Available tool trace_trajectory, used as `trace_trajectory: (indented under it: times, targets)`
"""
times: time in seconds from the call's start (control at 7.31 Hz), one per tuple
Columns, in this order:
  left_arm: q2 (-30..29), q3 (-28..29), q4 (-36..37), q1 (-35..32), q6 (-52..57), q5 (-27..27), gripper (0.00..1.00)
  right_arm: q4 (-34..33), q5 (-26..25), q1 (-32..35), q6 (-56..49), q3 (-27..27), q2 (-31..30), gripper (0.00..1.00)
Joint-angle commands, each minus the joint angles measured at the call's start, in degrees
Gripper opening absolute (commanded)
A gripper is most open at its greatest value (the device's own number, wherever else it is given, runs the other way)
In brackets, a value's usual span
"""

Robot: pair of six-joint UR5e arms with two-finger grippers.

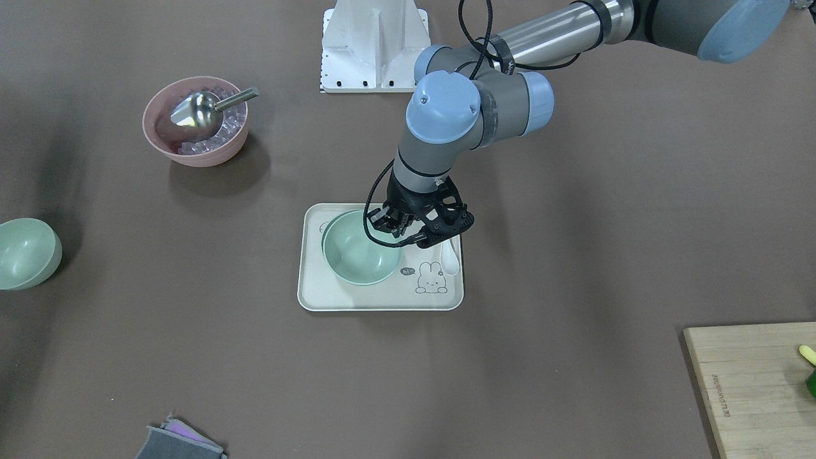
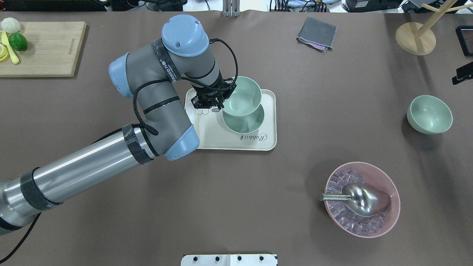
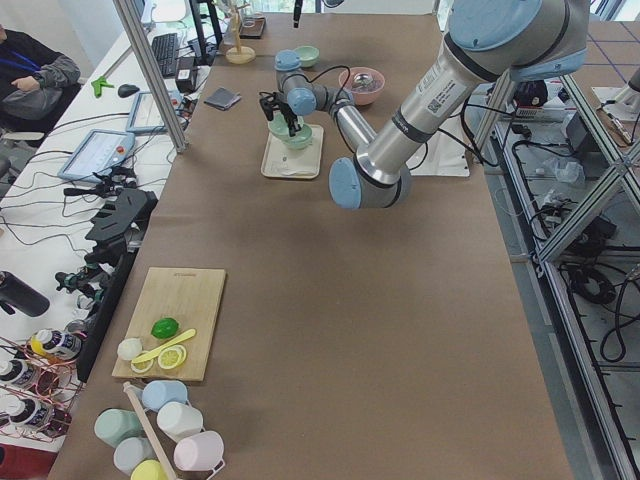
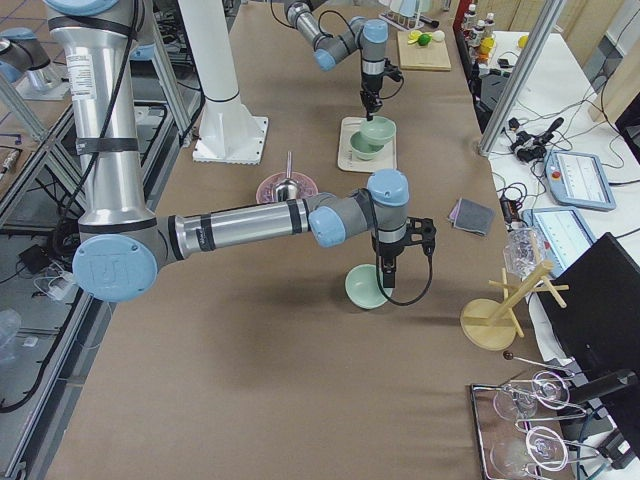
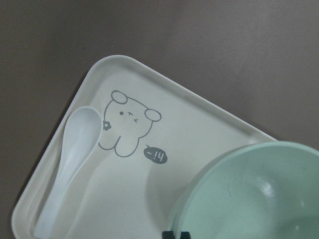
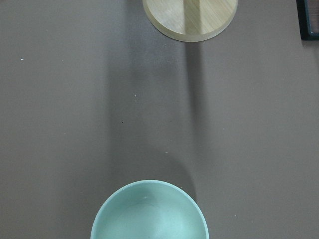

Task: Stack green bowls together

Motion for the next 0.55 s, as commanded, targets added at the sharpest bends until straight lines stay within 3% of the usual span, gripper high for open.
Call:
trace_trajectory:
  times: [0.0, 0.41]
  targets:
    - [-0.45, -0.49, -0.23, 0.26, -1.3, 0.22, 0.0, -0.01, -0.04, -0.08, 0.0, -0.07, 0.06, 1.0]
    - [-0.27, -0.23, -0.14, 1.23, -1.22, 0.31, 0.0, -0.01, -0.13, -0.26, 0.0, -0.07, 0.15, 1.0]
